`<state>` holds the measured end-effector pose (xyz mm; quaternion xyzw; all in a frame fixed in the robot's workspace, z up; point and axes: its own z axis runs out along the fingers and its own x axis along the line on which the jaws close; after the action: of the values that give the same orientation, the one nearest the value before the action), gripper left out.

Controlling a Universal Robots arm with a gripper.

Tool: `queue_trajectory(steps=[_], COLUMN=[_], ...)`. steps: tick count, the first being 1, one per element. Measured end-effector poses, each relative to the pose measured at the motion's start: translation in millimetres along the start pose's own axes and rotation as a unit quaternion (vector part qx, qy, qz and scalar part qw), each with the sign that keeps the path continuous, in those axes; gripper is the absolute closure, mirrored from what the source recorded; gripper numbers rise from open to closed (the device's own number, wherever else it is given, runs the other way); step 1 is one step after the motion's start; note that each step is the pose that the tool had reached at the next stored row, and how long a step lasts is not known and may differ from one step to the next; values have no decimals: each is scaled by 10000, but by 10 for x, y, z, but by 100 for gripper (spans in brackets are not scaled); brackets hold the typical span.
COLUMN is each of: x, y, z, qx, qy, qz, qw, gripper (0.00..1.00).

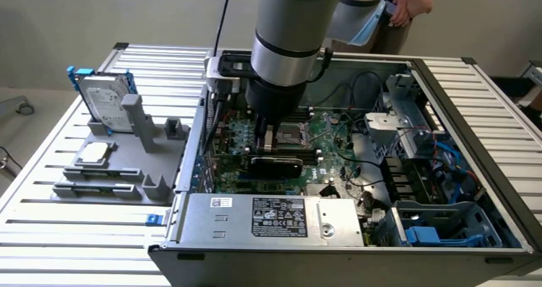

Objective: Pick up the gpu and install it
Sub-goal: 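Insert the gpu into the slot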

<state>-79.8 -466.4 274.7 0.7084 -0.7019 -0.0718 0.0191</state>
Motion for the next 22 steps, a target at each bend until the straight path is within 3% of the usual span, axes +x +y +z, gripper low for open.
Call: queue_trajectory(steps=[22], x=[3], y=[-1], z=[39], qx=[0], qy=[-1], qz=[0], qw=[10000], gripper=[89])
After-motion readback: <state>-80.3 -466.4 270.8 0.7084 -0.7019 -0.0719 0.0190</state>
